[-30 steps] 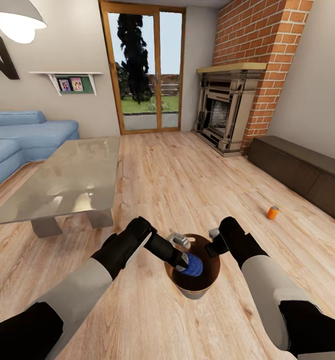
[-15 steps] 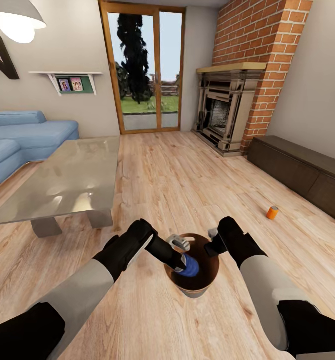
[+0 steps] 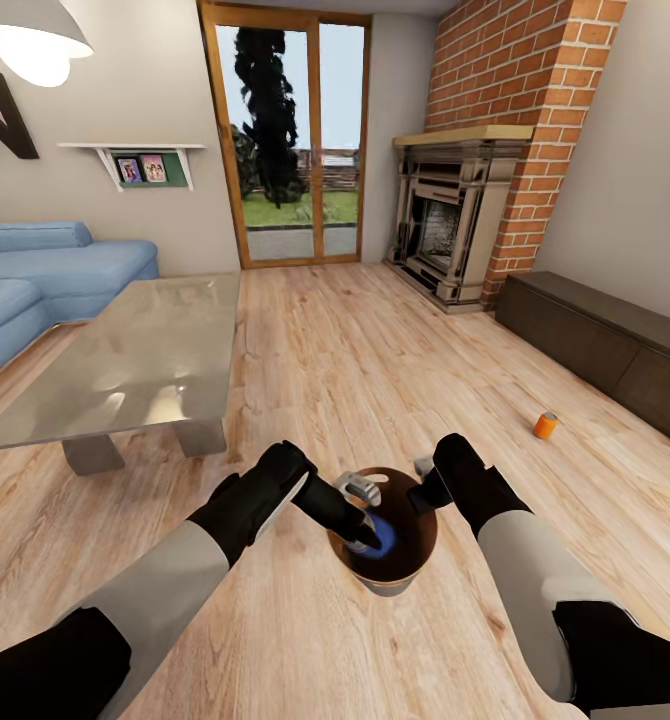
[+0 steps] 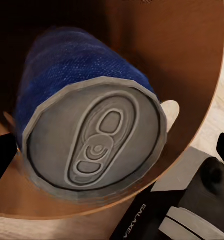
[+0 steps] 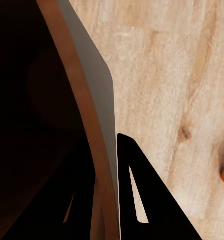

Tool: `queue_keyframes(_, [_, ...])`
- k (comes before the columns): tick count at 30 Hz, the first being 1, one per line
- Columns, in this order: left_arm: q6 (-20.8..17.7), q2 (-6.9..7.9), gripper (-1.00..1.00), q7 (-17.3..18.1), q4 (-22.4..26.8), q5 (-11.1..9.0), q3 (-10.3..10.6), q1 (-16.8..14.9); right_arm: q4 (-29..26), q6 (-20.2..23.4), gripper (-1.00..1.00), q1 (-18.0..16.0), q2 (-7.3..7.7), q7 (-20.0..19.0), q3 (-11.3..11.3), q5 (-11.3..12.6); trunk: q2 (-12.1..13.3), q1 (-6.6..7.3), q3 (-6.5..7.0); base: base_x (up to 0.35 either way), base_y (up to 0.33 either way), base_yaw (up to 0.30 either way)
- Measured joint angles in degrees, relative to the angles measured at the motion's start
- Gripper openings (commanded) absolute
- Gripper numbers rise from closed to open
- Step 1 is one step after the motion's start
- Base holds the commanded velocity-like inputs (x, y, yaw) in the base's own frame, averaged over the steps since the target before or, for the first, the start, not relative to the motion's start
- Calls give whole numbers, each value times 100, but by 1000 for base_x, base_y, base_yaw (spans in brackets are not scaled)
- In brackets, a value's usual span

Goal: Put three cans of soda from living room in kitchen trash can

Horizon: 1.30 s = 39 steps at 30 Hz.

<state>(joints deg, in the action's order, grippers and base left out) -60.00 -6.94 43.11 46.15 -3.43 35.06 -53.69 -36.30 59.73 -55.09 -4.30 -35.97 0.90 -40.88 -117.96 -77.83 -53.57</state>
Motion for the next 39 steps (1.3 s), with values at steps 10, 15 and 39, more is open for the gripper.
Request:
queue_keyframes(10, [0, 41, 100, 0, 38, -27, 1, 6, 0, -14, -100, 0, 1, 4, 7, -54, 0, 0, 0, 0, 0, 0])
queue_keyframes(15, [0, 93, 100, 66, 315, -81, -33, 47, 1, 8, -100, 0, 0, -2, 15, 26, 0, 0, 0, 0, 0, 0])
queue_keyframes(39, [938, 2777, 100, 882, 3236, -128, -2843, 2244, -16, -2, -100, 10, 199, -11, 162, -1, 0, 0, 0, 0, 0, 0])
